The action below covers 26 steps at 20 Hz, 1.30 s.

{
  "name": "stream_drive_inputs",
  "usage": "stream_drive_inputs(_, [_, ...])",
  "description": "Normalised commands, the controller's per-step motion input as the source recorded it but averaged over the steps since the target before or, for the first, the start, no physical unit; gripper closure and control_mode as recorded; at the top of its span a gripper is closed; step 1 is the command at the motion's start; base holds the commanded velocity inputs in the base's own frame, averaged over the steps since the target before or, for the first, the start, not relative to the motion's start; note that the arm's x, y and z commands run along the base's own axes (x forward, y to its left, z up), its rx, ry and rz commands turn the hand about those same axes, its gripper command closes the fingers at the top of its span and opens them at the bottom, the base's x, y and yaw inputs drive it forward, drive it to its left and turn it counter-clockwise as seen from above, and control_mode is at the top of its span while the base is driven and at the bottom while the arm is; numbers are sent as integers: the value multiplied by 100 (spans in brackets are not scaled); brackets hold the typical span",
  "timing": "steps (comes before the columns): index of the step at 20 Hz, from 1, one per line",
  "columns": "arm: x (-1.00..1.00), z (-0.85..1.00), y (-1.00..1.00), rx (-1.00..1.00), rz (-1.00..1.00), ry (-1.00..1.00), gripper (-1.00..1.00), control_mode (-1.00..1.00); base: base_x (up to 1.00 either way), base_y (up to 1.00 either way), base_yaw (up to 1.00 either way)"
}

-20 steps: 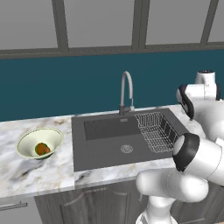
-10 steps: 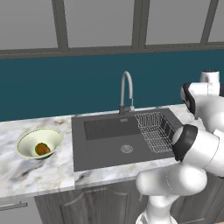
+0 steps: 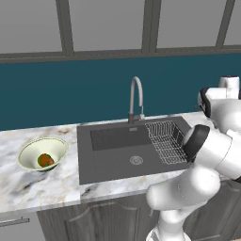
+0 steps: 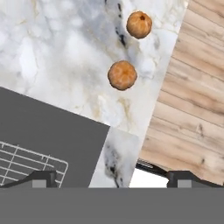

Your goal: There is a mixed pile of frozen fruits and vegetables on the counter. Locate all the frozen vegetables and place the items in a bowl on the counter. Take all the frozen fruits and defrost them in a running sink.

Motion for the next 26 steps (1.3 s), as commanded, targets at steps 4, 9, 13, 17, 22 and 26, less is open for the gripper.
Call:
stream_drive_inputs(4, [2, -7, -26, 0, -18, 2, -100, -100, 0, 0, 0])
stream_drive_inputs(9, [0, -5, -27, 0, -14, 2, -100, -100, 0, 0, 0])
stream_drive_inputs(13, [0, -9, -22, 0, -13, 0, -100, -100, 0, 0, 0])
stream_drive_inputs(17, [0, -13, -16, 0, -13, 0, -100, -100, 0, 0, 0])
stream_drive_inputs(22, [0, -15, -16, 0, -12, 0, -100, -100, 0, 0, 0])
stream_drive_inputs(26, [3, -14, -20, 0, -9, 0, -100, -100, 0, 0, 0])
